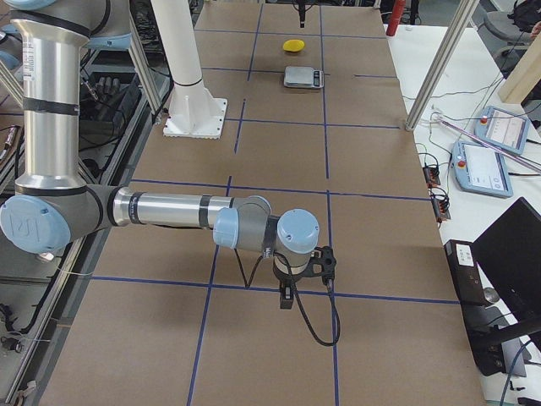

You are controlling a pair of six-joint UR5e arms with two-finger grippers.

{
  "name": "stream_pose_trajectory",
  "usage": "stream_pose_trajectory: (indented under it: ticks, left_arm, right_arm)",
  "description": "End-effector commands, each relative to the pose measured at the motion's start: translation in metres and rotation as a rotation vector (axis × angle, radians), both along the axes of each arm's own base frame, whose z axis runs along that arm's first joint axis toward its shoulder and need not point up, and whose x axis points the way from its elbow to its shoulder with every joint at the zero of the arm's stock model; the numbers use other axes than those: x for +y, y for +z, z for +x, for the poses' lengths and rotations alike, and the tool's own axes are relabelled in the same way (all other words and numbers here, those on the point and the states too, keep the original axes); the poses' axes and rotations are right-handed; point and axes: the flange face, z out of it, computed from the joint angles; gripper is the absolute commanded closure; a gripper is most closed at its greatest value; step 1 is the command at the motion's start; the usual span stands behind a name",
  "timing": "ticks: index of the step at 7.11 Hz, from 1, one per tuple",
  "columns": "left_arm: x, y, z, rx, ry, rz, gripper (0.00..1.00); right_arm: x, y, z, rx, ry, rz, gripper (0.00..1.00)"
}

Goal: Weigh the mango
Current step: 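Reach the left gripper down toward the yellow mango, then close the left gripper around the yellow mango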

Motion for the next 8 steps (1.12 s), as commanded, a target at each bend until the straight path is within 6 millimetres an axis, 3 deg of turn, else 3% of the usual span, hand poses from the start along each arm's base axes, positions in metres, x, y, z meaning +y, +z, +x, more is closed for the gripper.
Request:
stream_pose_trajectory:
  ticks: [1, 4, 6, 7, 8]
  left_arm:
    - [0.011, 0.015, 0.029, -0.023, 0.053, -0.008, 0.0]
    - [0.018, 0.029, 0.047, -0.039, 0.095, -0.024, 0.01]
    - [0.019, 0.027, 0.046, -0.036, 0.099, -0.015, 0.93]
    - [0.019, 0.011, 0.039, -0.02, 0.099, 0.02, 1.0]
    - [0.029, -0.013, 0.027, 0.003, 0.102, 0.045, 1.0]
  right_arm:
    - [0.0, 0.0, 0.0, 0.0, 0.0, -0.001, 0.0]
    - [0.0, 0.0, 0.0, 0.0, 0.0, -0.001, 0.0]
    - [0.0, 0.0, 0.0, 0.0, 0.0, 0.001, 0.0]
    - [0.0, 0.0, 0.0, 0.0, 0.0, 0.001, 0.0]
    - [0.0, 0.0, 0.0, 0.0, 0.0, -0.001, 0.0]
